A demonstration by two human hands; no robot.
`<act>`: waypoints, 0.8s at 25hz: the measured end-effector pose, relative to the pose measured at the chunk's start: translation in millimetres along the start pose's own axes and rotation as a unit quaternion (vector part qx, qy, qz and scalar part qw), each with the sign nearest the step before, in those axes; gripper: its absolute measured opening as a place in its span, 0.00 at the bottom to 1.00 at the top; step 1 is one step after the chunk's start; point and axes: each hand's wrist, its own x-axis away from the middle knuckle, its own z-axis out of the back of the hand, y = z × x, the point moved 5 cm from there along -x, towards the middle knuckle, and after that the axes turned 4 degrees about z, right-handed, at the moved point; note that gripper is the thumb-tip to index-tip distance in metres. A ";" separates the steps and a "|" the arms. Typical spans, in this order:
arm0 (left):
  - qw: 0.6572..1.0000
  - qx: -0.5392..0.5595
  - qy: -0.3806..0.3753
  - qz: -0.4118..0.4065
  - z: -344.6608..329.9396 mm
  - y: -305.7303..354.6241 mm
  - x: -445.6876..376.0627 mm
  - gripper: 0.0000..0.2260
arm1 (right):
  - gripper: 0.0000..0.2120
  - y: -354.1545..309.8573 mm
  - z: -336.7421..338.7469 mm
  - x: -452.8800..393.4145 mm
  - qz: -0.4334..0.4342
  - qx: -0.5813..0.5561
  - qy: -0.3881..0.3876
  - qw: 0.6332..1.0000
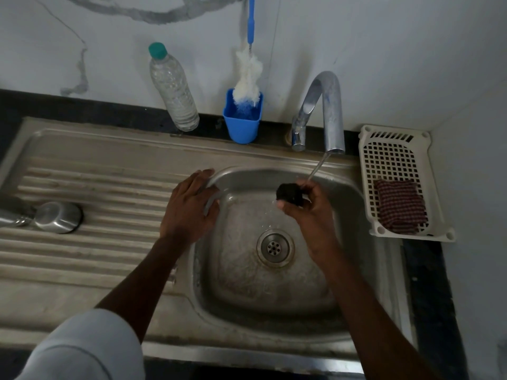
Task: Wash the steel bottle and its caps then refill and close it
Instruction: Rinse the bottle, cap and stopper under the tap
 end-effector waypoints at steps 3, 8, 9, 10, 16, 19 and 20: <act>1.000 -0.001 0.000 0.001 -0.3 0.5 0.3 0.17 | 0.24 7.6 9.0 2.6 -0.011 -0.088 0.031 0.996; 1.000 -0.009 -0.015 0.011 -1.5 0.2 1.0 0.15 | 0.23 -2.9 9.4 -1.1 -0.017 -0.033 0.000 0.999; 1.000 -0.009 -0.015 0.008 -1.1 0.2 0.9 0.15 | 0.25 -4.9 9.8 0.4 0.001 0.026 -0.009 1.000; 1.000 -0.009 -0.013 0.006 -1.0 0.2 0.6 0.16 | 0.26 -3.1 12.6 0.9 0.015 0.061 -0.007 0.998; 1.000 -0.005 -0.016 -0.001 -2.4 -1.2 -1.1 0.15 | 0.22 -2.2 13.1 -5.4 -0.011 -0.124 -0.016 0.992; 1.000 -0.001 -0.011 -0.002 0.1 1.2 -1.0 0.16 | 0.25 -18.8 5.3 -4.4 0.065 0.104 -0.060 0.991; 1.000 -0.001 -0.009 -0.001 0.9 2.2 -0.9 0.16 | 0.27 -18.3 5.3 -5.1 0.088 0.156 -0.061 0.982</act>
